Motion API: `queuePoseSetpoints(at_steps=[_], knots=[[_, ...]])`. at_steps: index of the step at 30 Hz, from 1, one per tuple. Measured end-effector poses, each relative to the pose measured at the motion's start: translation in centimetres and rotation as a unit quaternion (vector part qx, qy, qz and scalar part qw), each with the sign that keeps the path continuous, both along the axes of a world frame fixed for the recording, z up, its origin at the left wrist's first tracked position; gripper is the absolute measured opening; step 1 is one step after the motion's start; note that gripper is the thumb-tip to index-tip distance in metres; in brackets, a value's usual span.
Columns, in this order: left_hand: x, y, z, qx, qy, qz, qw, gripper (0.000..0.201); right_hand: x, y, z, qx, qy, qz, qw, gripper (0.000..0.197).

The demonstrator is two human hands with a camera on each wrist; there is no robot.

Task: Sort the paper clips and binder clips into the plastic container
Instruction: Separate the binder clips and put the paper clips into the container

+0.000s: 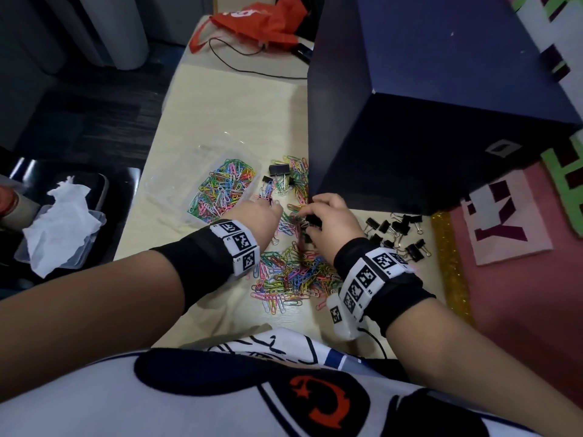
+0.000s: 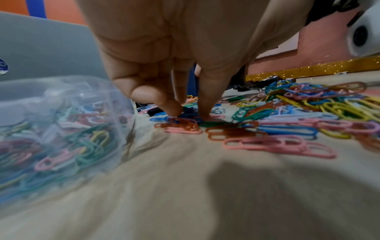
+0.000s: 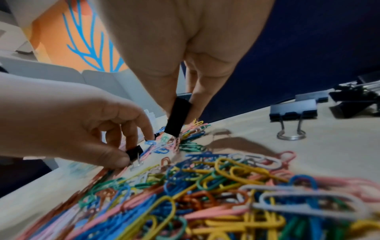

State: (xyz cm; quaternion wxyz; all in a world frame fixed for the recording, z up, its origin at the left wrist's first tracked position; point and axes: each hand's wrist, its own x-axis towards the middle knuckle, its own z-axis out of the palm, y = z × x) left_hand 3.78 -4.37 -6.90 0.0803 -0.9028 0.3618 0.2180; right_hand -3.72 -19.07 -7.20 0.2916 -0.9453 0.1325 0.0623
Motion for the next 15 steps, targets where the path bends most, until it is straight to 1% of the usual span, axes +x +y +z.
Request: queuePoseSetpoints(at_steps=[3, 5, 7, 9, 10, 12, 13, 15], knots=[[0.1, -0.2, 0.0, 0.008, -0.009, -0.019, 1.0, 0.037, -0.3, -0.6, 0.2, 0.024, -0.018, -0.039, 0.999, 0.023], [0.2, -0.3, 0.1, 0.009, 0.003, -0.015, 1.0, 0.038, -0.5, -1.1, 0.2, 0.037, -0.021, -0.057, 0.997, 0.019], [0.2, -0.3, 0.3, 0.002, -0.002, -0.012, 1.0, 0.038, -0.8, -1.6, 0.3, 0.038, -0.019, -0.078, 0.996, 0.015], [0.3, -0.4, 0.5, 0.006, -0.007, -0.018, 1.0, 0.033, -1.1, -2.5, 0.1, 0.021, -0.023, -0.108, 0.994, 0.017], [0.3, -0.4, 0.6, 0.009, -0.005, -0.026, 1.0, 0.029, -1.2, -3.1, 0.0, -0.002, -0.017, -0.121, 0.993, 0.018], [0.4, -0.4, 0.8, 0.019, 0.0, -0.042, 0.999, 0.021, -1.6, -4.5, -0.2, -0.049, 0.016, -0.144, 0.988, 0.022], [0.4, -0.6, 0.9, 0.016, 0.004, -0.043, 0.999, 0.019, -1.7, -5.3, -0.3, -0.047, 0.024, -0.173, 0.983, 0.025], [0.3, -1.0, 1.1, -0.017, 0.008, -0.045, 0.999, 0.018, -2.0, -6.9, -0.5, -0.038, 0.028, -0.232, 0.972, 0.029]])
